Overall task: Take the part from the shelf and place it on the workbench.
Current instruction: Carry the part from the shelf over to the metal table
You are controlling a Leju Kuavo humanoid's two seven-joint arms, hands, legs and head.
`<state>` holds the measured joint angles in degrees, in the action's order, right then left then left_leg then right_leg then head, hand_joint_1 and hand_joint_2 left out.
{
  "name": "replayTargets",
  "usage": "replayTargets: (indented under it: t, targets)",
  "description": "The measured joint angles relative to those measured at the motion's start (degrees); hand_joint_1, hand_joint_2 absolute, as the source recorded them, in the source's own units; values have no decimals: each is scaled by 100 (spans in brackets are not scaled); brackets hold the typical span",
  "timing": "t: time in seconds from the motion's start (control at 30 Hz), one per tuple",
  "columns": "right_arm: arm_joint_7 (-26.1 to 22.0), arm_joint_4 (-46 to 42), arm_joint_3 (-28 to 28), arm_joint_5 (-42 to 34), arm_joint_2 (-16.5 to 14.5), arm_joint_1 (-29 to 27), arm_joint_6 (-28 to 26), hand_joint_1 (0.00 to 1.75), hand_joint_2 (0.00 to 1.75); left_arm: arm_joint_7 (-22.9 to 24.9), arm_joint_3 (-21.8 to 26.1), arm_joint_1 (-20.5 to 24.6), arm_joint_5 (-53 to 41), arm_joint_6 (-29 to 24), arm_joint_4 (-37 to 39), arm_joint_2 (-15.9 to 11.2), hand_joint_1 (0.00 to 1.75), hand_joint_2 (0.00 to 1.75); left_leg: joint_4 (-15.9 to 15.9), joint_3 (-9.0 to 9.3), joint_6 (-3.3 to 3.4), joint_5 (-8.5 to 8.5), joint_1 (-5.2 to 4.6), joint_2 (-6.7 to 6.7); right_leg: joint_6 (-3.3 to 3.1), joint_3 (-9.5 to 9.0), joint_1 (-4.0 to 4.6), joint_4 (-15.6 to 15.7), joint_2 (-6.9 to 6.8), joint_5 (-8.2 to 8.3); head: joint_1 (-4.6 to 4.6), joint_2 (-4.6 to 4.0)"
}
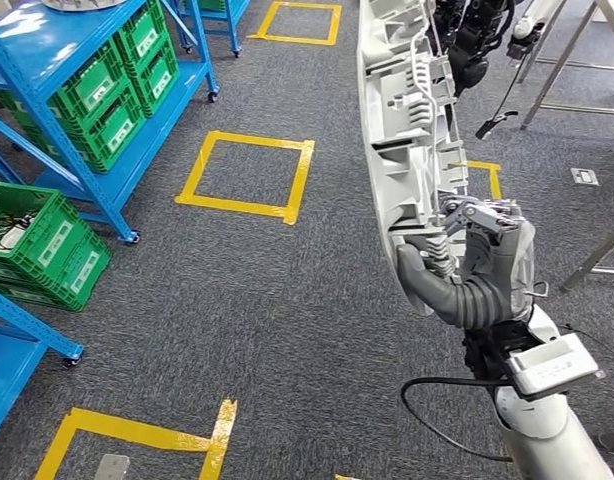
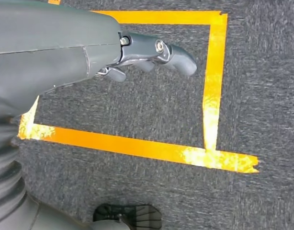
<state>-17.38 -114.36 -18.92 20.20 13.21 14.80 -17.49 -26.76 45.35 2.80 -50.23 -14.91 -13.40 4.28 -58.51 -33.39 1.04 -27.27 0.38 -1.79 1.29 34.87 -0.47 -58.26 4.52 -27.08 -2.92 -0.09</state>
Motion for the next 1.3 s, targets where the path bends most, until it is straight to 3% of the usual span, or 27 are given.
replayTargets:
  t: [0.07,0.13,0.2,0.23,0.27,0.33,0.4,0.5,0.57,0.67,0.7,0.73,0.77,0.8,0.87,0.93,1.0,1.07,1.1,1.13,1.2,1.23,1.27,1.3]
  targets:
    - [0,-16,16,-1,13,-6,-2,175,175,-2,0,5,0,0,0,9,0,175,45,12,67,28,11,84,49,172,1,-321,-174,-215,-18,0]
    - [-1,-25,21,-3,19,-18,-3,175,175,-3,1,-3,9,-1,0,7,0,175,48,8,100,29,3,171,86,522,-6,-1065,-352,-574,-33,0]
    - [1,-26,24,-5,20,-57,-5,175,175,-3,3,-18,22,-1,0,5,0,175,45,5,106,26,-6,271,114,769,-18,-1605,-399,-730,-33,0]
    - [2,-26,26,-6,20,-74,-7,175,175,-3,4,-19,26,-1,0,7,0,175,43,5,105,25,-7,316,120,733,-21,-1549,-411,-649,-34,0]
    - [2,-27,28,-6,22,-86,-8,175,175,-3,4,-18,26,0,0,10,0,175,40,7,100,22,-6,359,121,581,-22,-1270,-436,-483,-34,0]
    - [1,-41,33,-5,27,-87,-10,175,175,-3,4,-12,25,-1,0,16,0,175,21,9,67,3,-18,433,112,121,-6,-441,-579,-173,-35,0]
    - [-2,-63,36,-5,32,-88,-12,175,175,-3,4,-11,27,-2,0,12,0,175,-4,5,19,-11,-44,485,64,-124,18,-11,-660,-83,-26,0]
    - [1,-82,49,-4,46,-97,-14,175,175,-3,4,-5,38,-2,0,8,0,175,-8,12,-58,-17,-38,537,-36,-122,32,23,-560,-54,-22,0]
    - [0,-104,62,-2,53,-84,-16,175,175,-4,4,3,39,-2,0,15,0,175,-218,-70,-114,-187,-17,430,-108,-123,17,44,-494,-25,-7,0]
    - [-3,-117,65,-1,52,-81,-18,175,175,-4,4,-5,40,-1,0,21,0,175,-1298,-534,-146,-720,-5,249,-176,-124,26,48,-385,-15,23,0]
    - [-3,-117,65,-2,52,-85,-19,175,175,-4,4,-12,42,-1,0,22,0,175,-1588,-664,-143,-799,-5,237,-182,-124,34,47,-336,-14,24,0]
    - [-2,-117,65,-2,52,-87,-19,175,175,-4,4,-15,42,-1,0,24,0,175,-1672,-707,-132,-763,-5,230,-183,-125,41,45,-283,-14,23,0]
    - [-2,-118,65,-2,52,-86,-20,175,175,-5,4,-16,42,0,0,26,0,175,-1512,-639,-115,-615,-5,216,-183,-128,44,42,-230,-13,22,0]
    - [-3,-119,65,-1,52,-85,-21,175,175,-5,4,-15,42,-1,0,27,0,175,-1155,-476,-91,-394,-6,177,-181,-135,45,38,-175,-14,23,0]
    - [-7,-121,66,0,53,-82,-24,175,175,-7,7,-9,47,-2,0,25,0,175,-395,-121,-39,-67,-2,-12,-164,-127,47,24,-79,-13,19,0]
    - [-12,-129,75,1,54,-87,-38,175,175,-13,11,0,58,-3,0,22,0,175,-59,18,-19,-17,-11,-126,-110,-74,30,15,3,6,20,0]
    - [-14,-145,96,2,64,-101,-52,175,175,-18,14,9,69,-5,0,27,0,175,15,23,4,-10,-18,-57,-37,-21,0,22,64,25,24,0]
    - [-15,-164,123,2,86,-102,-58,175,175,-19,16,15,75,-7,0,36,0,175,86,48,61,30,-6,37,19,83,-2,-130,-75,-92,8,0]
    - [-17,-172,133,2,93,-100,-60,175,175,-19,18,16,77,-7,0,39,0,175,113,59,87,44,2,90,43,207,-2,-376,-192,-237,-2,0]
    - [-20,-178,138,2,98,-100,-61,175,175,-19,21,15,76,-7,0,39,0,175,118,62,101,44,-4,143,69,384,-4,-746,-306,-424,-10,0]
    - [-21,-181,136,2,100,-113,-61,175,175,-19,28,11,76,-7,0,38,0,175,115,61,110,37,-6,246,120,740,-24,-1486,-389,-706,-15,0]
    - [-19,-181,136,2,101,-121,-61,175,175,-19,30,10,74,-6,0,39,0,175,114,61,107,33,-6,296,142,816,-34,-1637,-403,-712,-15,0]
    - [-16,-181,137,2,103,-126,-61,175,175,-19,32,12,72,-5,0,43,0,175,111,64,99,26,-3,340,158,765,-44,-1531,-420,-601,-16,0]
    - [-15,-181,137,2,105,-126,-61,175,175,-19,32,14,69,-5,0,48,0,175,106,70,85,16,1,382,170,602,-55,-1213,-455,-412,-16,0]
